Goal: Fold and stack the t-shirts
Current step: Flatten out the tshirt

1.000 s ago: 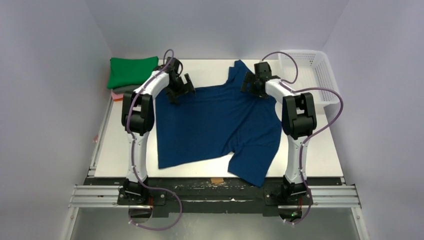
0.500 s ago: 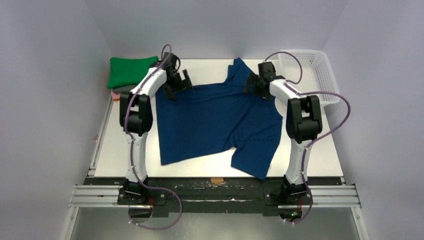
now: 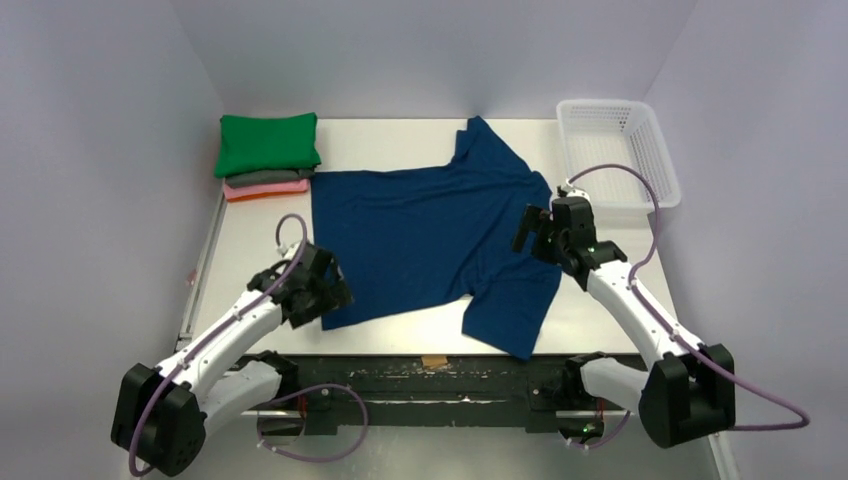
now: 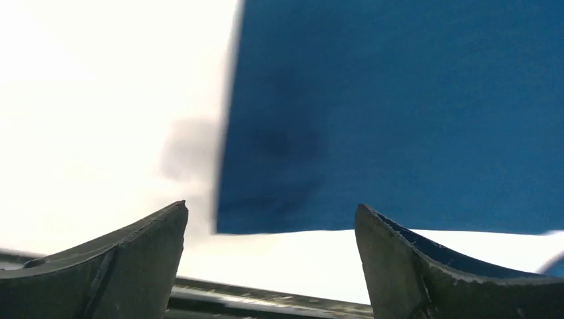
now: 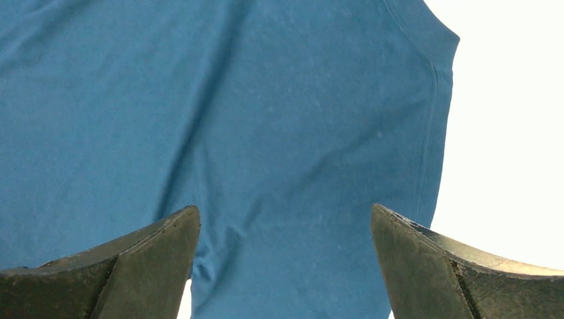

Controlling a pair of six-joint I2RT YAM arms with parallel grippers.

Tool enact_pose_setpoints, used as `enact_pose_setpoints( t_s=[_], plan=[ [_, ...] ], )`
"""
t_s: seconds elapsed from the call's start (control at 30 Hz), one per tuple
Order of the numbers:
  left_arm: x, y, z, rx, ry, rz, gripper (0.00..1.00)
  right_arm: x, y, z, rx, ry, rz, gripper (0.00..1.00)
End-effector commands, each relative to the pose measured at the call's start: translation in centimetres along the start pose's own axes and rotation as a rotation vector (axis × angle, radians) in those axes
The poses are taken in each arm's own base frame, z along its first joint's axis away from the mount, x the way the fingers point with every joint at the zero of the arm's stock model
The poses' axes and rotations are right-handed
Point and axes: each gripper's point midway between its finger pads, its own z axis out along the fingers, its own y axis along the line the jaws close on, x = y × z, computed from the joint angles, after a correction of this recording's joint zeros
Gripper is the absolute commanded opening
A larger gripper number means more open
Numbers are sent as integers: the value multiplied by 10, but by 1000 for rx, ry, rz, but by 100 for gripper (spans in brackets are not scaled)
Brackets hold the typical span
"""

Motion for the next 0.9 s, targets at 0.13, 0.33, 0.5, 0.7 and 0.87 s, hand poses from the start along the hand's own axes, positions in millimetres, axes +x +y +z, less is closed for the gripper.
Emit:
enact_pose_setpoints(
  t_s=[0.13, 0.33, 0.5, 0.7, 0.87],
  plan=[
    [29, 43, 21, -103, -51, -235, 76, -1, 1, -20, -38, -60, 50, 98],
    [40, 43, 35, -127, 8, -248, 57, 0, -1, -19, -29, -54, 46, 97],
    [51, 50, 31, -176, 65, -215, 44, 2, -4, -15, -11, -45, 44, 97],
    [50, 46, 21, -163, 84, -160, 39, 4, -6, -11, 7, -33, 41, 97],
    [52, 53, 20, -225, 107, -120, 39, 3, -8, -10, 15, -38, 38, 97]
  ],
)
